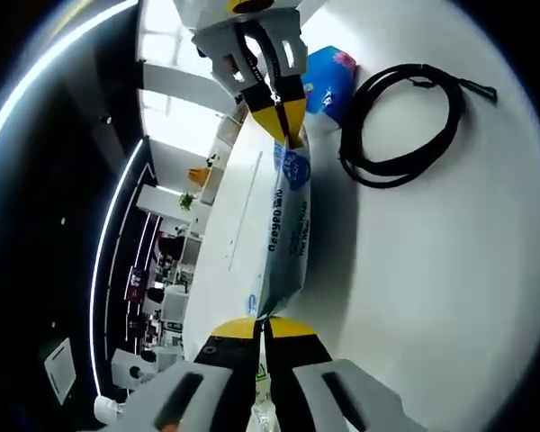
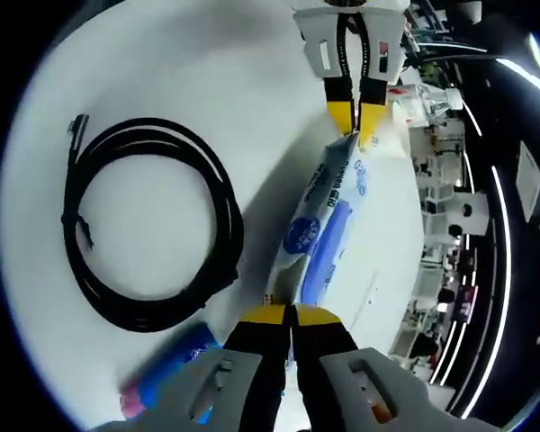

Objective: Arrange the tabletop items into an orderly group along one side of the table until the central work area is clear of visible clutter.

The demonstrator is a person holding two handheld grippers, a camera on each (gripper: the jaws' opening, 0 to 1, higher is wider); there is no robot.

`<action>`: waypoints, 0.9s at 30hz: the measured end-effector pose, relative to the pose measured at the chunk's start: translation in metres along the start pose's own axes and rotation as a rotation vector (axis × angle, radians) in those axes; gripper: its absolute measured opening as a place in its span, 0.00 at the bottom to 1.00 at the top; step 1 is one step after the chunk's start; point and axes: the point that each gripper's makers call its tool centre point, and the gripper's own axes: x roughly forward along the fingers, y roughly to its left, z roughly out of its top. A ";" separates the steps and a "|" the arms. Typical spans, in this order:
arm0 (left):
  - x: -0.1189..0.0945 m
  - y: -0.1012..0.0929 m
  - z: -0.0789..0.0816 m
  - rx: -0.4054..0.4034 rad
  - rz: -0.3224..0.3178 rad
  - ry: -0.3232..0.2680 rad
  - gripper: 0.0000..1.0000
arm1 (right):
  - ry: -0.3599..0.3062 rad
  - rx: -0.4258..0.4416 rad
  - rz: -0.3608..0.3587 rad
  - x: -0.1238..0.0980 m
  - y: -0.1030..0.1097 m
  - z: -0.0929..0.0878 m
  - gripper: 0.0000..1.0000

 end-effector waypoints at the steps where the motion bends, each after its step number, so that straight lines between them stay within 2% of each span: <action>1: 0.000 0.000 -0.001 0.000 -0.001 0.002 0.00 | -0.005 0.006 0.007 0.001 0.001 0.001 0.00; 7: 0.003 -0.008 -0.008 0.023 -0.014 0.021 0.00 | -0.026 0.043 0.041 0.007 0.011 0.009 0.00; 14: 0.006 -0.011 -0.014 0.007 -0.023 0.031 0.01 | -0.049 0.088 0.079 0.010 0.016 0.016 0.00; 19: 0.009 -0.017 -0.017 0.029 -0.038 0.046 0.01 | -0.058 0.105 0.095 0.016 0.021 0.017 0.00; 27: 0.011 -0.020 -0.018 0.018 -0.052 0.043 0.01 | -0.070 0.141 0.108 0.017 0.023 0.018 0.00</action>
